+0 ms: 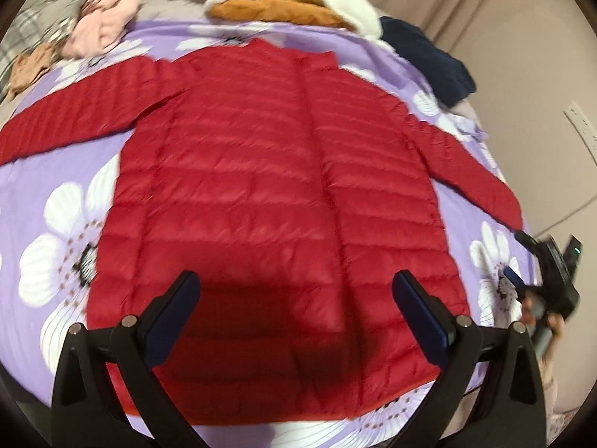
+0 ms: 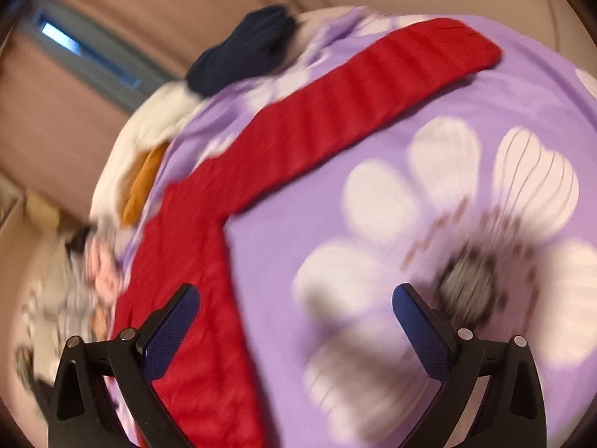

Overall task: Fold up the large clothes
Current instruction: 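Grasp the sleeve cuff nearest the right tool with the right tool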

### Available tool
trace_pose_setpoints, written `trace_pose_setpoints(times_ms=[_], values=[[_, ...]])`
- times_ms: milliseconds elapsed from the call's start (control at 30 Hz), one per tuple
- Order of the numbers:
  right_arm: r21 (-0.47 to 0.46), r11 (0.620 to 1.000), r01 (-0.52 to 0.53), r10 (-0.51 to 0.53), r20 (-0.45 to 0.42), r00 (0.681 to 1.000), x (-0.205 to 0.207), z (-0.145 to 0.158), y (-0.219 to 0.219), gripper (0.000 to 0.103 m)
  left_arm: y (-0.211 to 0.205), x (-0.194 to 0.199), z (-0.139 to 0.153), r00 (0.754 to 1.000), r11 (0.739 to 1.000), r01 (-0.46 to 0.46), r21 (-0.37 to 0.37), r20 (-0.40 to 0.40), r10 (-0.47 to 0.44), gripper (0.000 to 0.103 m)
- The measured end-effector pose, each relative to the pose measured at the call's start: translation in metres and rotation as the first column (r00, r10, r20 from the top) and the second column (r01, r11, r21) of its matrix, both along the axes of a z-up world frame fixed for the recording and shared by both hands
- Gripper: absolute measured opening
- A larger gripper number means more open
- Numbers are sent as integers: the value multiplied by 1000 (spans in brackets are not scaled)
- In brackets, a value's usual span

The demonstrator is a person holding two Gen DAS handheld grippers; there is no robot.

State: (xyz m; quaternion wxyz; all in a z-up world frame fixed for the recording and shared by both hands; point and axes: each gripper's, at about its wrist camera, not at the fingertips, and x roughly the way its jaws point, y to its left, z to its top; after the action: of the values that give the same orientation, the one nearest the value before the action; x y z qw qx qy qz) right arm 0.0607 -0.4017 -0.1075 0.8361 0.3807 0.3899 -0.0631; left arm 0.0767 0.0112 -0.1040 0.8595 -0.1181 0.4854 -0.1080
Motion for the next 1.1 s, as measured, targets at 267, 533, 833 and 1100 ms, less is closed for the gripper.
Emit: trace_pose_setpoints(times_ms=[267, 533, 833, 1100], values=[[73, 979, 188, -194, 78, 978, 26, -15, -67, 102, -12, 25, -13, 998, 1000, 18, 22, -55, -17, 103], [185, 930, 317, -347, 166, 923, 31, -25, -116, 102, -23, 44, -21, 997, 998, 28, 64, -73, -23, 103], [159, 903, 400, -418, 98, 903, 34, -31, -133, 30, -28, 56, -19, 997, 995, 33, 98, -66, -26, 103], [-88, 966, 241, -213, 249, 945, 35, 53, -82, 12, -8, 55, -16, 996, 993, -43, 112, -71, 52, 103]])
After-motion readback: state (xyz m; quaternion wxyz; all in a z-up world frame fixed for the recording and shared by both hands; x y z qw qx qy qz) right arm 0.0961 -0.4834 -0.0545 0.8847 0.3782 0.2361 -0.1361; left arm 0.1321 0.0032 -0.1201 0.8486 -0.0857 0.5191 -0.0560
